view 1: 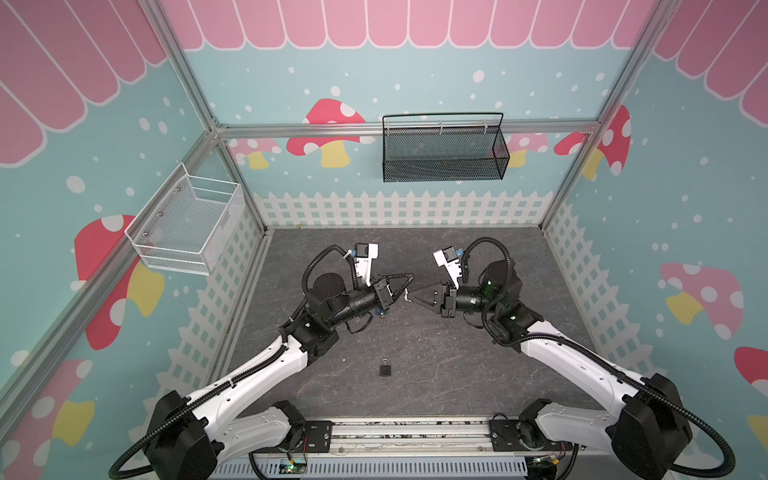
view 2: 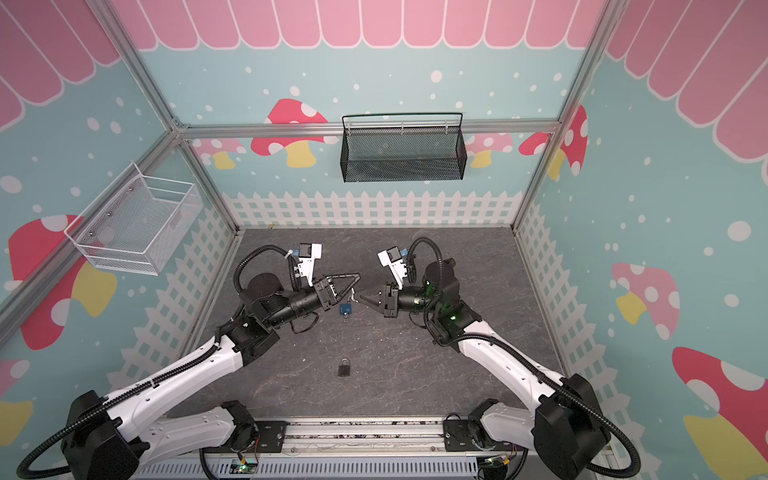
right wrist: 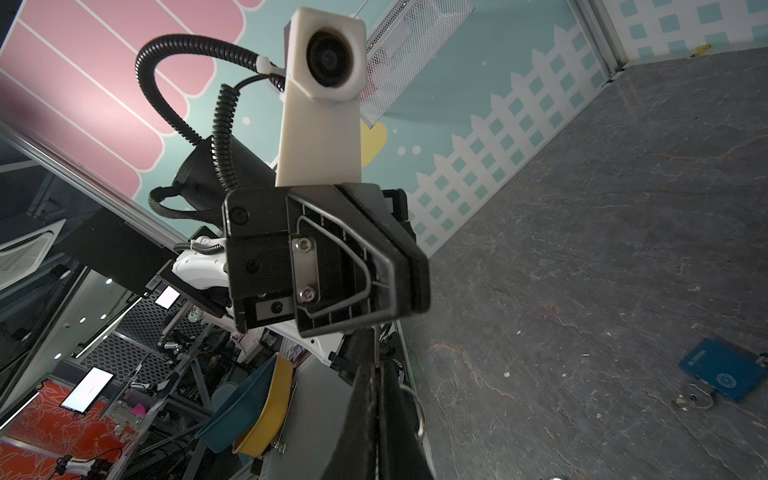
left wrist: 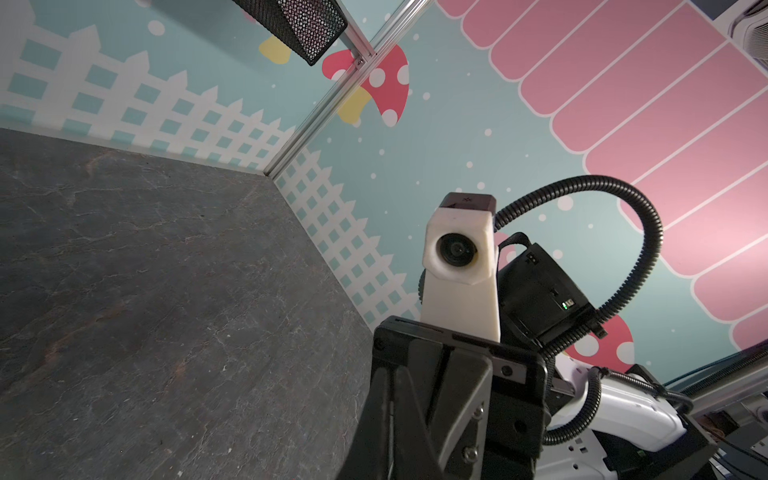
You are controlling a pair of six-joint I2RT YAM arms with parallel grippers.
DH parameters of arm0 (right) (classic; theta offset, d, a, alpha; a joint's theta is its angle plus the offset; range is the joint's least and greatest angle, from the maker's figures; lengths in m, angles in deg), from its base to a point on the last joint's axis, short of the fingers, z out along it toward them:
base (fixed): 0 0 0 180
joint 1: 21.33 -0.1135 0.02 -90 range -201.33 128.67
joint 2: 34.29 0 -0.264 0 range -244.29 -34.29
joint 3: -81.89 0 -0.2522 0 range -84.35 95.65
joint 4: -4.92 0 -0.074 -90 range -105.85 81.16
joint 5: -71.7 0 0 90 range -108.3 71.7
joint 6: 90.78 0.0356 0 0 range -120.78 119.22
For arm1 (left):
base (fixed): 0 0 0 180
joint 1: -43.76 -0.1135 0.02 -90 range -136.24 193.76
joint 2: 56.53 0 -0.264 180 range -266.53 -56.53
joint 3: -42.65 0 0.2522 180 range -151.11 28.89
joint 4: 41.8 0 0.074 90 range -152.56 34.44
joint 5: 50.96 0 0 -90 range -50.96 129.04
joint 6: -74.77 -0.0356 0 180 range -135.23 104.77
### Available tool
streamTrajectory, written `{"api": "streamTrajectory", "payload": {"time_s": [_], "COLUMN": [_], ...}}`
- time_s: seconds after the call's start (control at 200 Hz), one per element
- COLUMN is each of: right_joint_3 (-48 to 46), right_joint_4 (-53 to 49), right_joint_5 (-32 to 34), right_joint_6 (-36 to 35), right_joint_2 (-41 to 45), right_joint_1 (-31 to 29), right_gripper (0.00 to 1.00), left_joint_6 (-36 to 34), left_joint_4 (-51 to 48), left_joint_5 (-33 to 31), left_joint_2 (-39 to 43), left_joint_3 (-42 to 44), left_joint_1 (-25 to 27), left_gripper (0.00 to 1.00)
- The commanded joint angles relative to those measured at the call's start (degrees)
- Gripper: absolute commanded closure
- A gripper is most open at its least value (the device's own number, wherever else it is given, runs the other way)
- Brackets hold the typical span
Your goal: Unlock with the key
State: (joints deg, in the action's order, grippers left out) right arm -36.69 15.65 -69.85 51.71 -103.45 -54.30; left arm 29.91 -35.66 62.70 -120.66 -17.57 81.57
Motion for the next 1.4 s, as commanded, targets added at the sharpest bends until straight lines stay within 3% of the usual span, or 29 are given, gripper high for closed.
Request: {"api": "streamTrajectory", "payload": {"time_s": [0.0, 0.12, 0.25, 0.375, 0.56, 0.665, 1.045, 1.396], "right_joint_3": [2.0, 2.6, 2.5, 1.4, -0.6, -1.3, 0.0, 0.6], "right_joint_4": [0.0, -1.1, -1.9, -1.0, 5.5, 11.5, 12.1, 13.7], "right_joint_5": [-0.6, 0.1, 1.6, 3.1, 2.4, 1.6, 3.5, 4.5], "right_joint_6": [-0.5, -1.2, -2.5, -2.5, 0.4, 2.9, 3.8, 4.1], "right_joint_2": [-0.3, -0.1, 0.9, 1.3, -0.2, -0.4, -3.6, -4.0], "right_joint_1": [0.4, 0.4, 0.4, 0.4, -0.1, -0.8, -2.1, -2.4], "right_gripper": [1.0, 1.0, 0.7, 0.57, 0.51, 0.5, 0.49, 0.61], "left_joint_6": [-1.5, -1.6, 0.2, 3.0, 5.2, 5.2, 5.8, 5.9], "left_joint_4": [-2.0, -2.0, -0.2, 3.8, 7.1, 7.6, 9.0, 9.4], "left_joint_5": [0.9, 0.3, -2.4, -4.2, -6.4, -8.1, -9.3, -9.5], "left_joint_2": [0.7, 0.9, 1.6, 1.6, 1.3, 1.6, 1.5, 1.6], "left_joint_3": [-1.7, -1.8, -0.9, 0.3, 1.1, 1.5, 1.9, 2.2], "left_joint_1": [-0.3, -0.3, -0.3, -0.3, 0.0, 0.1, 0.3, 0.3], "left_gripper": [1.0, 1.0, 1.0, 1.0, 1.0, 1.0, 1.0, 1.0]}}
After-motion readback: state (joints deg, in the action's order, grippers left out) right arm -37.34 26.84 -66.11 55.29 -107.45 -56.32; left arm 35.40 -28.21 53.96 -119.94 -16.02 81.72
